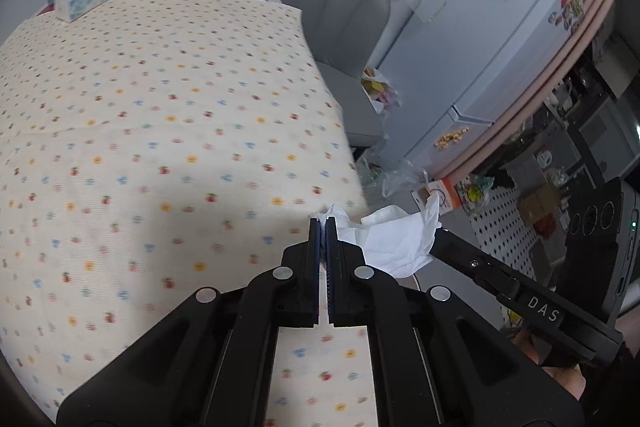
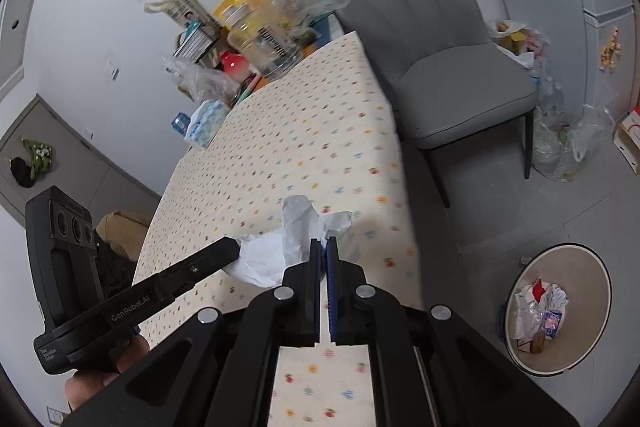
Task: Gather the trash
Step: 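Carry the tissue in the right gripper over the white bin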
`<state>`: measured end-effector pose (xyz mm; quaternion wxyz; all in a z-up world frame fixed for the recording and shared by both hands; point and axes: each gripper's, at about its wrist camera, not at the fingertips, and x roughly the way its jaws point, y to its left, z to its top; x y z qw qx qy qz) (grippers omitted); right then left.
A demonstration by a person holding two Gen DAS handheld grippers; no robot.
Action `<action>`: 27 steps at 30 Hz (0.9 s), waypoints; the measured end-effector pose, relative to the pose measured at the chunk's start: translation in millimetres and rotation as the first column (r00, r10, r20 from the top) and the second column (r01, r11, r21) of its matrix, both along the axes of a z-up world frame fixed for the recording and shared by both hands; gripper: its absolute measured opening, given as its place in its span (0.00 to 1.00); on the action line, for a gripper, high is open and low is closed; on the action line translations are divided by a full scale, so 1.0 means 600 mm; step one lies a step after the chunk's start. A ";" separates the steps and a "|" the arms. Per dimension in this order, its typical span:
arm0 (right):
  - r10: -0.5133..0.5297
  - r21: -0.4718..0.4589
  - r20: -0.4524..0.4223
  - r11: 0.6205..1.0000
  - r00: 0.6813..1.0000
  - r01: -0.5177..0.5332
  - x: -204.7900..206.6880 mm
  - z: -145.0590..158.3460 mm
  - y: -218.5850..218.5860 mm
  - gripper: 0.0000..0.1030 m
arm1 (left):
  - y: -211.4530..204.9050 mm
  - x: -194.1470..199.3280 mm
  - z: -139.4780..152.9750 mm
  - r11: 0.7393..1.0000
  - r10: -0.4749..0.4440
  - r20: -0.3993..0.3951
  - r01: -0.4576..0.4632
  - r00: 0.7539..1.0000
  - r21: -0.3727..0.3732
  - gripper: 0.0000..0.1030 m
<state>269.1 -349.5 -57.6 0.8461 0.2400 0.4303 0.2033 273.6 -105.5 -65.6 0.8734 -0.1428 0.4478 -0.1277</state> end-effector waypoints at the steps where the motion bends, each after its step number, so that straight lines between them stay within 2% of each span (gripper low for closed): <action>1: -0.008 0.003 -0.001 1.000 1.000 0.008 -0.001 -0.002 -0.011 0.03 | -0.015 0.003 -0.002 1.000 -0.011 -0.004 0.011 1.000 0.004 0.03; 9: -0.104 0.035 -0.034 0.994 0.994 0.105 -0.017 -0.037 -0.136 0.03 | -0.132 0.023 -0.015 0.994 -0.100 -0.027 0.101 0.995 0.043 0.03; 17: -0.191 0.060 -0.077 0.979 0.978 0.196 -0.044 -0.089 -0.247 0.03 | -0.242 0.031 -0.051 0.975 -0.193 -0.072 0.200 0.978 0.093 0.03; 27: -0.269 0.086 -0.130 0.956 0.954 0.281 -0.054 -0.157 -0.332 0.03 | -0.348 0.047 -0.100 0.946 -0.257 -0.137 0.278 0.957 0.168 0.03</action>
